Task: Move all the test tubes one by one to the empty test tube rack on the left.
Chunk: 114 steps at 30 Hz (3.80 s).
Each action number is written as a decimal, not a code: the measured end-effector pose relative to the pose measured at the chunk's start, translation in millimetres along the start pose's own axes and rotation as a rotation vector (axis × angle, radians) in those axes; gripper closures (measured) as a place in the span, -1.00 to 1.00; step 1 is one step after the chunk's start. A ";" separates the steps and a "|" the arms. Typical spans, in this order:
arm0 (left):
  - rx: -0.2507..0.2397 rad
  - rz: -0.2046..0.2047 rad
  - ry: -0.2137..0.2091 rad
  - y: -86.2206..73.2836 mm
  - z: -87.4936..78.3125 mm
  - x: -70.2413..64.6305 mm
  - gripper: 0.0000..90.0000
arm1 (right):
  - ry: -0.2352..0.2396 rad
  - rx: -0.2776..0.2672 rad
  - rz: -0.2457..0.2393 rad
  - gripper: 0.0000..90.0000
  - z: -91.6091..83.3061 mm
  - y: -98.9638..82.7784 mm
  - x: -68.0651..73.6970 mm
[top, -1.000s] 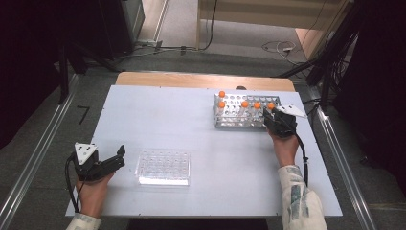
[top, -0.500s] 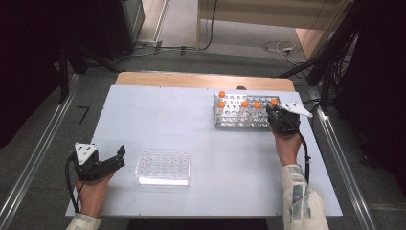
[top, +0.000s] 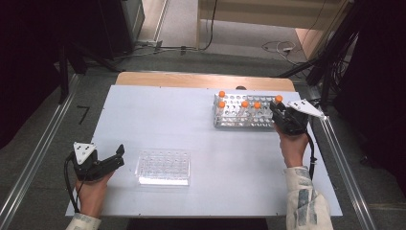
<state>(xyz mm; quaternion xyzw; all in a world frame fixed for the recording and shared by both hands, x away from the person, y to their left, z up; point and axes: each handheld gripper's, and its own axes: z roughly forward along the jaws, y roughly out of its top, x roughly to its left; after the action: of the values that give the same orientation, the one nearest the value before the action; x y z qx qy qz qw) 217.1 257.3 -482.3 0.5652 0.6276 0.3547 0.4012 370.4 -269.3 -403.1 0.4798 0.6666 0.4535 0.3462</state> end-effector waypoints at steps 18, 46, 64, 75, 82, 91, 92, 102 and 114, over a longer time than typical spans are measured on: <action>-0.052 0.023 -0.152 22.4 -20.4 -23.6 -0.88 | 0.152 0.096 -0.075 0.60 -35.7 -32.8 41.9; -0.017 0.181 -0.455 47.5 -11.4 -129.2 -0.73 | 0.404 0.163 -0.215 0.60 -31.8 -48.3 134.5; 0.003 0.287 -0.699 47.1 2.2 -206.0 -0.14 | 0.468 0.170 -0.293 0.60 -37.7 -53.5 159.6; 0.029 0.308 -0.714 42.9 15.1 -219.5 0.37 | 0.484 0.169 -0.301 0.60 -40.0 -54.0 161.3; 0.027 0.310 -0.717 43.8 15.0 -218.1 0.54 | 0.491 0.172 -0.295 0.59 -40.2 -53.9 160.8; 0.012 0.271 -0.731 54.6 10.2 -207.7 0.56 | 0.513 0.214 -0.232 -0.25 -35.1 -52.4 154.5; 0.007 0.263 -0.733 56.2 8.7 -205.8 0.56 | 0.513 0.218 -0.222 -0.29 -34.7 -52.0 153.1; -0.029 0.208 -0.742 71.2 -6.5 -180.3 0.56 | 0.507 0.218 -0.189 -0.42 -35.1 -51.2 145.3; -0.062 0.198 -0.714 80.9 -27.5 -148.6 0.56 | 0.492 0.226 -0.186 -0.42 -33.1 -52.5 143.2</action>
<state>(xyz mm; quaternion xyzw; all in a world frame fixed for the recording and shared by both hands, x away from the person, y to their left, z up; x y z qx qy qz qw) 232.4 118.7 -382.6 0.6988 0.3794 0.1910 0.5755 280.7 -148.6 -444.5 0.3277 0.8179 0.4456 0.1585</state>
